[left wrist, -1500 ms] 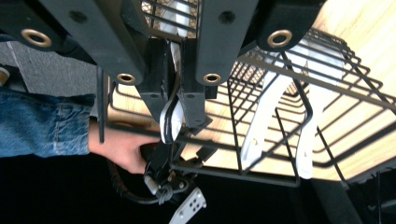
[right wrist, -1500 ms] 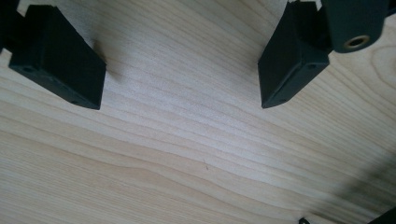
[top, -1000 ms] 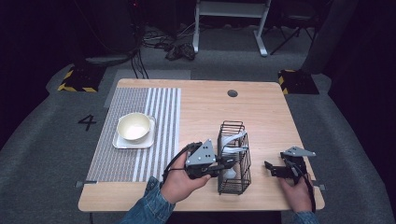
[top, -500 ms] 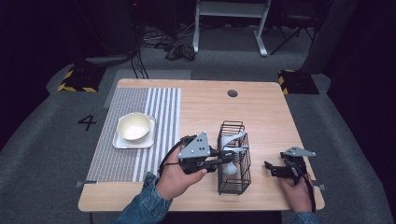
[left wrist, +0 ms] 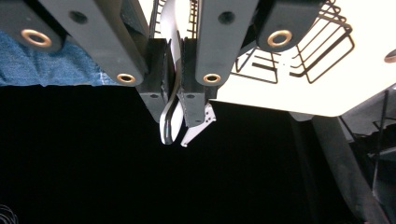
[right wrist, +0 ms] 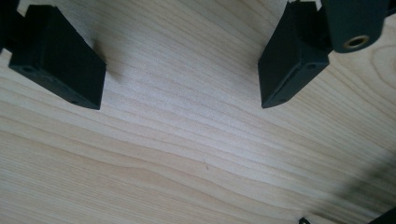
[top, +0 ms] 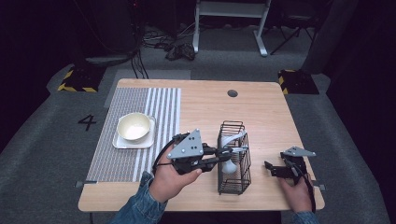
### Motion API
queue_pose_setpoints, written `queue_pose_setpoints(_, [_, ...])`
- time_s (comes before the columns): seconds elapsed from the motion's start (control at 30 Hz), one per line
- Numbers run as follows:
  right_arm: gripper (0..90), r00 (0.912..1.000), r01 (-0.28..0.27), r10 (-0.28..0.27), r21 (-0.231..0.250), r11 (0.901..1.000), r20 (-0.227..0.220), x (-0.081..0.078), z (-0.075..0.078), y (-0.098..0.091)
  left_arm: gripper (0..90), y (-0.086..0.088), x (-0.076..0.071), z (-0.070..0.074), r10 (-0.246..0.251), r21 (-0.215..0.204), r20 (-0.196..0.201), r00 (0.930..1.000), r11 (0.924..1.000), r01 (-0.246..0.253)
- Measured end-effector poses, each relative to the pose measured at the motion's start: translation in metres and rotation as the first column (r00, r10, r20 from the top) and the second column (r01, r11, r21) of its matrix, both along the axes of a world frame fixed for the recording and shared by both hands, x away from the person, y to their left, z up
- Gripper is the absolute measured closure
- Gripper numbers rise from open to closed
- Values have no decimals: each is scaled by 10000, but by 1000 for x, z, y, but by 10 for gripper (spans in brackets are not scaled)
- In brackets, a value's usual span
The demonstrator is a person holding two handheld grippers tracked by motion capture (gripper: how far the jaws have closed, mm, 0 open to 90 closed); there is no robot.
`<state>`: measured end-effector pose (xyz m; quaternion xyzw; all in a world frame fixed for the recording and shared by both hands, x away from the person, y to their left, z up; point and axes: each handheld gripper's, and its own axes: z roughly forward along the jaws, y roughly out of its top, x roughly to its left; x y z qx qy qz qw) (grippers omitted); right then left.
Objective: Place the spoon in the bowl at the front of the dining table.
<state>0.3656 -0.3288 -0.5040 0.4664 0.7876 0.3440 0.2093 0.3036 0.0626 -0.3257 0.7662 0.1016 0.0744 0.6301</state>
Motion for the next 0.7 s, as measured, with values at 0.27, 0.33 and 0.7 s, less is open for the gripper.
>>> queue_pose_setpoints(0.27, [150, 10000, 1, -1, 1, 10000, -1, 0, 0, 0, 849, 10, 4, 5, 334, 106, 121, 9994, 9994, -335])
queue_pose_setpoints(0.33, [151, 10000, 1, -1, 2, 10000, -1, 0, 0, 0, 849, 13, 6, 3, 465, 122, 96, 9989, 9988, -466])
queue_pose_setpoints(0.7, [150, 10000, 3, -3, -8, 10000, 8, 0, 0, 0, 848, 33, 14, -6, 1564, 432, 285, 9873, 9866, -1575])
